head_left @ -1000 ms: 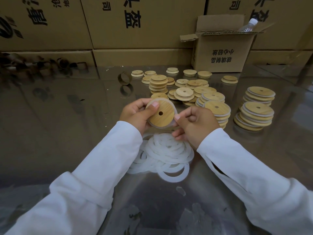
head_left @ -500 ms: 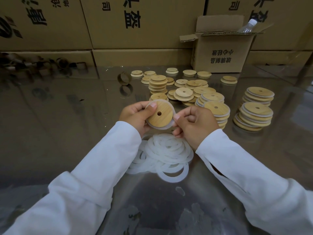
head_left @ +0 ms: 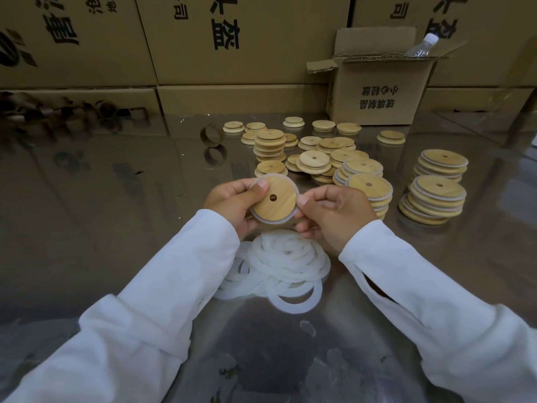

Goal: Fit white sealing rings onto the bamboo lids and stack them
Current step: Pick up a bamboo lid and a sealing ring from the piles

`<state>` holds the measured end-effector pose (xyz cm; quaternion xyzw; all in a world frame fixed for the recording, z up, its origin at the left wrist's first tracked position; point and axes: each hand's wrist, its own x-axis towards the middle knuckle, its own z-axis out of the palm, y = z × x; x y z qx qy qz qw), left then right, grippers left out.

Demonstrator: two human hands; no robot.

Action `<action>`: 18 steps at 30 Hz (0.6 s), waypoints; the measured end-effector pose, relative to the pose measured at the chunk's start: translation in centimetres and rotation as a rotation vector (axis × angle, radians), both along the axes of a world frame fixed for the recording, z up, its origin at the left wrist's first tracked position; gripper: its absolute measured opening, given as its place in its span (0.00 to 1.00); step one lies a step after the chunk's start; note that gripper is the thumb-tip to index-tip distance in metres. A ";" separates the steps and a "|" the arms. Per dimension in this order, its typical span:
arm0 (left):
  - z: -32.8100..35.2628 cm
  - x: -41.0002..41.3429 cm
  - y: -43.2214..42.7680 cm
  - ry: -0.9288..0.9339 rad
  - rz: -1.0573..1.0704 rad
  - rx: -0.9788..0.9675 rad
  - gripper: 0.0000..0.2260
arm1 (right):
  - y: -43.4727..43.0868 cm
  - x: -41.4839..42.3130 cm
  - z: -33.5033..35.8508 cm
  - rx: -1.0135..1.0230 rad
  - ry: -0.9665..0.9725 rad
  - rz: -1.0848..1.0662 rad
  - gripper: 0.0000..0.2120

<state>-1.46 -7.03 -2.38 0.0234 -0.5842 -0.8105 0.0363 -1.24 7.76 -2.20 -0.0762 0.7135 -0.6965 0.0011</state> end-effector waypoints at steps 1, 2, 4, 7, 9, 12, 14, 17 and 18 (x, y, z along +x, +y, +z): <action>0.0 -0.1 0.0 -0.001 0.004 0.004 0.07 | 0.0 0.0 0.0 -0.016 -0.011 -0.006 0.05; 0.0 -0.1 0.0 0.000 0.009 0.010 0.06 | -0.1 -0.1 0.1 -0.027 -0.016 -0.020 0.04; 0.1 -0.1 -0.1 0.004 0.040 0.003 0.05 | -0.2 -0.1 0.1 -0.027 -0.010 -0.065 0.02; 0.1 -0.2 -0.5 0.016 0.109 -0.086 0.05 | -0.2 -0.1 0.1 0.063 0.059 -0.124 0.03; 0.5 -0.6 -1.1 0.037 0.165 -0.243 0.04 | -0.2 0.0 0.0 0.188 0.171 -0.166 0.05; 1.2 -2.0 -1.7 0.018 0.236 -0.362 0.03 | -0.2 0.5 0.0 0.284 0.357 -0.165 0.06; 1.2 -3.0 -1.1 -0.024 0.216 -0.404 0.05 | -0.4 0.7 -0.1 0.346 0.455 -0.129 0.08; 1.0 -4.2 0.7 -0.078 0.159 -0.531 0.04 | -0.6 1.1 -0.4 0.439 0.509 -0.054 0.09; 0.9 -4.7 1.2 -0.094 0.151 -0.568 0.03 | -0.6 1.2 -0.4 0.468 0.522 -0.040 0.08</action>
